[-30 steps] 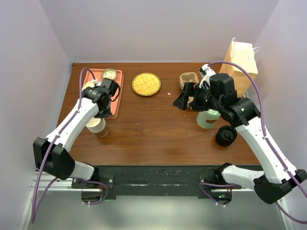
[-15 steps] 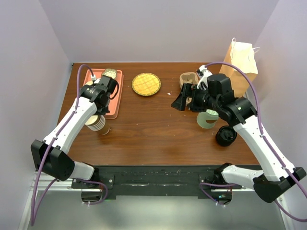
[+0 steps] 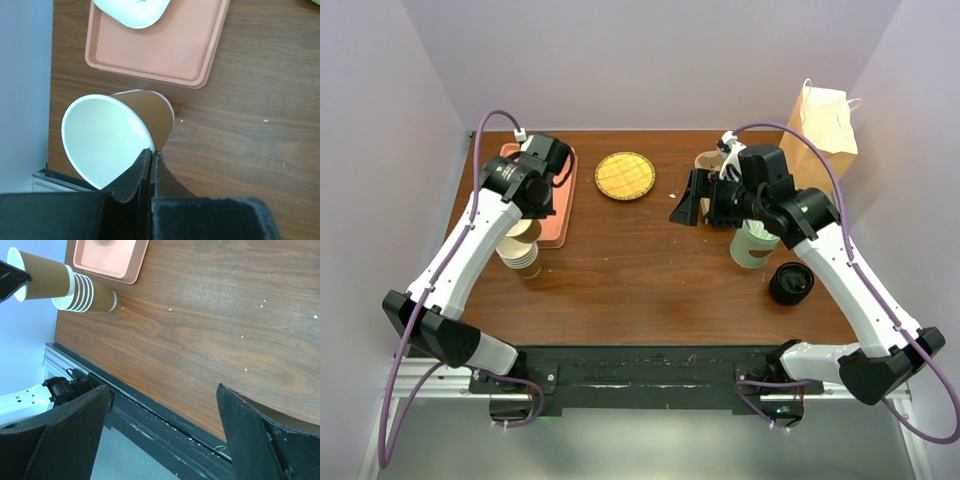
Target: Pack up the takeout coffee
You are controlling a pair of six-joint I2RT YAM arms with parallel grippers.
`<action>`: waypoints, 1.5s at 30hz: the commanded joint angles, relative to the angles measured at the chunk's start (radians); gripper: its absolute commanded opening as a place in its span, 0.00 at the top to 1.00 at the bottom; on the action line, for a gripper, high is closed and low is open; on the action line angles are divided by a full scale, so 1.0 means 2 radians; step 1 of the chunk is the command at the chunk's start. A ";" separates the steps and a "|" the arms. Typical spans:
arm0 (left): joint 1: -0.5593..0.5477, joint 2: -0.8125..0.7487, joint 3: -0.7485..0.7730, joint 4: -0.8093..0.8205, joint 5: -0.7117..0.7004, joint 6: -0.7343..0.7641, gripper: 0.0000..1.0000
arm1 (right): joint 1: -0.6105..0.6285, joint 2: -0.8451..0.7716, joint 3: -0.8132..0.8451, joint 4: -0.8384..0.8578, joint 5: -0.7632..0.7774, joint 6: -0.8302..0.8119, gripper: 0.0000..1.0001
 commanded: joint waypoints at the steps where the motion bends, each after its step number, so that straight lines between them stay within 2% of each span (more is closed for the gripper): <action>1: -0.010 0.010 0.047 -0.013 0.021 0.008 1.00 | 0.001 0.005 0.046 -0.020 0.006 -0.014 0.08; 7: -0.081 0.072 0.124 -0.012 0.021 0.020 1.00 | 0.001 -0.003 0.063 -0.023 0.026 -0.008 0.09; 15: -0.175 0.178 0.148 0.019 0.044 0.011 1.00 | 0.001 -0.057 0.063 -0.039 0.145 0.000 0.09; 22: -0.198 0.229 0.120 0.090 0.091 0.011 1.00 | 0.001 -0.124 0.040 -0.040 0.226 0.012 0.09; 26: -0.206 0.249 0.099 0.105 0.107 0.003 1.00 | 0.001 -0.149 0.027 -0.040 0.243 0.020 0.09; 33: -0.211 0.237 0.016 0.159 0.150 -0.016 1.00 | 0.001 -0.154 0.024 -0.053 0.257 0.030 0.10; 36: -0.211 0.234 0.010 0.164 0.168 -0.019 0.81 | 0.001 -0.149 0.027 -0.072 0.269 0.041 0.10; 37: -0.211 0.228 0.013 0.164 0.175 -0.019 0.70 | 0.001 -0.148 0.026 -0.078 0.274 0.047 0.10; 39: -0.211 0.218 0.015 0.170 0.183 -0.016 0.57 | 0.001 -0.148 0.020 -0.102 0.286 0.072 0.11; 40: -0.211 0.203 0.016 0.175 0.190 -0.013 0.46 | 0.001 -0.148 0.017 -0.110 0.289 0.082 0.11; 42: -0.211 0.187 0.016 0.191 0.195 -0.007 0.39 | 0.001 -0.150 0.002 -0.128 0.293 0.101 0.12; 43: -0.211 0.168 0.013 0.198 0.199 -0.006 0.33 | 0.001 -0.151 -0.003 -0.132 0.296 0.106 0.13; 45: -0.211 0.148 0.001 0.224 0.205 0.004 0.26 | 0.001 -0.147 -0.016 -0.155 0.309 0.125 0.18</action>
